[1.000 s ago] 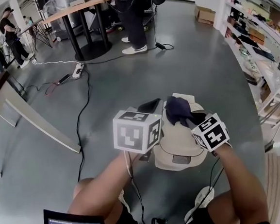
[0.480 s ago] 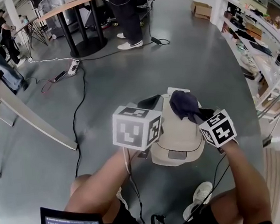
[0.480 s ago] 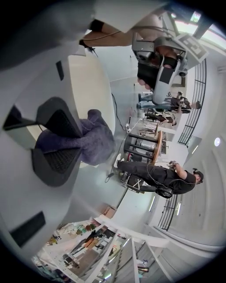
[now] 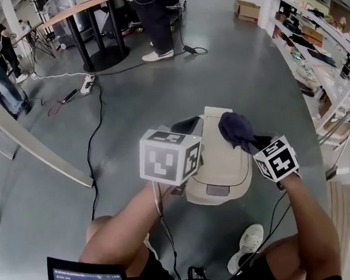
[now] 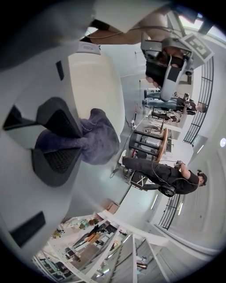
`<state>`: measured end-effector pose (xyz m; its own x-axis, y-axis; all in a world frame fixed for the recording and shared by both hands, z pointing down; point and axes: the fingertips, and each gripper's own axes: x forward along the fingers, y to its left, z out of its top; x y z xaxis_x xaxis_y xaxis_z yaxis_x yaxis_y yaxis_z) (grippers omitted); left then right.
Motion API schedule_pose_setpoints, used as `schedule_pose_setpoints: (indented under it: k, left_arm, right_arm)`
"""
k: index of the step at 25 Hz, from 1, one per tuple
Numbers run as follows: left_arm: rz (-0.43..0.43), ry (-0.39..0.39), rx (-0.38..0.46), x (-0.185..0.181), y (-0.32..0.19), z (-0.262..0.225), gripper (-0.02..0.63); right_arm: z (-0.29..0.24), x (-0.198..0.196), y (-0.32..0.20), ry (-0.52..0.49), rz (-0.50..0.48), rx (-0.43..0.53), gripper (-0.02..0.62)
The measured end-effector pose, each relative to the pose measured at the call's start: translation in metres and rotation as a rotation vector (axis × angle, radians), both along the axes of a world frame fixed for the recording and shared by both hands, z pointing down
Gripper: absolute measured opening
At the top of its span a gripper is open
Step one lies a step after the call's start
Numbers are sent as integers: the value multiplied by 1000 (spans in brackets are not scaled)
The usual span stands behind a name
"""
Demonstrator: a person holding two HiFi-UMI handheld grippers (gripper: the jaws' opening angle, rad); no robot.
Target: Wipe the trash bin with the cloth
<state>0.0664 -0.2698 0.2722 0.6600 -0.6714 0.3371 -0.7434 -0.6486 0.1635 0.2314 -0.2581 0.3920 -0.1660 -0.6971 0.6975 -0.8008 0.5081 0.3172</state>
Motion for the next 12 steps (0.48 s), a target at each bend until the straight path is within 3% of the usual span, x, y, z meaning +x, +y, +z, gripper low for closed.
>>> schedule_pose_setpoints:
  k: [7,12]
  left_arm:
    - [25,-16,7,5,5,-1,2]
    - [12,-28,10,3,6,-6,2]
  right_arm:
    - [-11,-5,0,-18,14,10,69]
    - [-34,-38,6,-87,-59,31,69]
